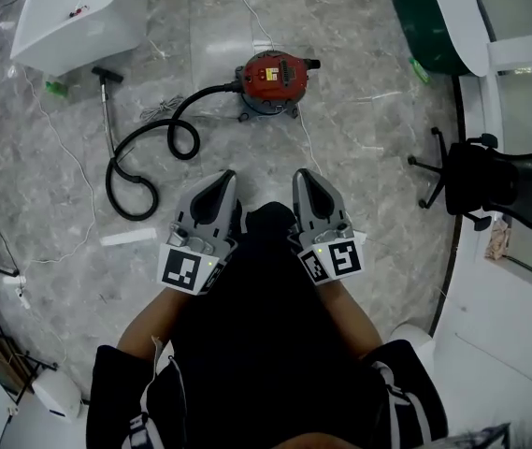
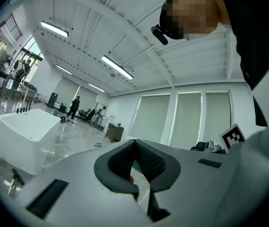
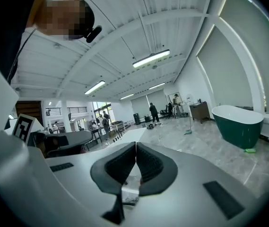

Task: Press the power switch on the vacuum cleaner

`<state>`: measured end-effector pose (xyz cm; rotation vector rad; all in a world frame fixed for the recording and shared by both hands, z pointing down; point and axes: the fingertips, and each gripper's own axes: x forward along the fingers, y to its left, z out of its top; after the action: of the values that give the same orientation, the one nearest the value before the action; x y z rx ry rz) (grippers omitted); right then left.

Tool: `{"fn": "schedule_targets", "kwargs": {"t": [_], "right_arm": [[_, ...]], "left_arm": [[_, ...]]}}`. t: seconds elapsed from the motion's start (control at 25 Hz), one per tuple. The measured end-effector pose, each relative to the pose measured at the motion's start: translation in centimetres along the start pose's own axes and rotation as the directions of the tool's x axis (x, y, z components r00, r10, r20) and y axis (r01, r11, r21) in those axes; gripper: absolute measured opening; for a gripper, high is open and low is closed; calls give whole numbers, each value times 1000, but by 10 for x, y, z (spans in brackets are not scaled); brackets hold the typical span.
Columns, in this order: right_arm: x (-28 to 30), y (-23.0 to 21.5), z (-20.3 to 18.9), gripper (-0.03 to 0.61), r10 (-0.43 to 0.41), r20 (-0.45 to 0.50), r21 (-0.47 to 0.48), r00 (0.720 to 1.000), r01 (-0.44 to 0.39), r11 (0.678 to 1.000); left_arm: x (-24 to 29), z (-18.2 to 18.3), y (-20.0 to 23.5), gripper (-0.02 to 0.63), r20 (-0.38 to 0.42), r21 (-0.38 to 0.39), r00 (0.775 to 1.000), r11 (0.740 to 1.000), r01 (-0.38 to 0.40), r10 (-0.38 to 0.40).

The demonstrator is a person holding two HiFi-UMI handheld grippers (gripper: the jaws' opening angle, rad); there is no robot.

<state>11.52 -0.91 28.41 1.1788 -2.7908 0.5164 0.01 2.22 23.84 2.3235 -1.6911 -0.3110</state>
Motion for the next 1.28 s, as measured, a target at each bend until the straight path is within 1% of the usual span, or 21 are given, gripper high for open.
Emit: {"fn": "schedule_targets", "kwargs": {"t": [0.08,0.2,0.36,0.44,0.52,0.6,0.68,0.8,0.92,1.12,1.2,1.28], "right_arm": [[14,-5,-1,18,3,-32,-29,999,-4,1000],[32,-16,-11,18,14,-101,-95,995,-24,995],[60,-39,-31,18,61,-203,-109,977,-85,990],[74,-54,-41,18,80,-257,-133,963,-117,984],[89,-74,-50,18,74,-309,-155,948,-127,980],[108,-96,-62,18,68,-340,-170,938,-133,976],[125,-114,-77,18,52,-375,-205,926,-138,969],[154,-132,-105,18,32,-449,-258,893,-163,952],[186,-150,-136,18,30,-527,-282,849,-208,936],[240,-181,-183,18,22,-624,-323,781,-284,903],[261,-197,-200,18,17,-653,-332,757,-307,892],[279,-210,-219,18,1,-680,-341,734,-317,885]], "left_arm": [[12,4,15,14,0,-1,999,999,-34,34],[26,-1,33,14,-5,13,995,995,-102,102],[56,-29,43,14,-39,25,982,983,-183,184],[69,-38,37,14,-55,25,980,982,-189,190],[79,-42,33,14,-63,21,980,982,-186,187],[85,-44,34,14,-73,25,980,983,-181,183],[86,-47,40,14,-79,33,980,983,-183,185],[86,-52,56,14,-86,23,970,974,-224,225],[90,-55,74,14,-96,0,956,961,-278,277],[95,-56,94,14,-60,4,946,948,-318,317],[101,-54,99,14,-37,22,944,944,-328,329],[102,-55,102,14,-32,60,943,943,-329,331]]}}
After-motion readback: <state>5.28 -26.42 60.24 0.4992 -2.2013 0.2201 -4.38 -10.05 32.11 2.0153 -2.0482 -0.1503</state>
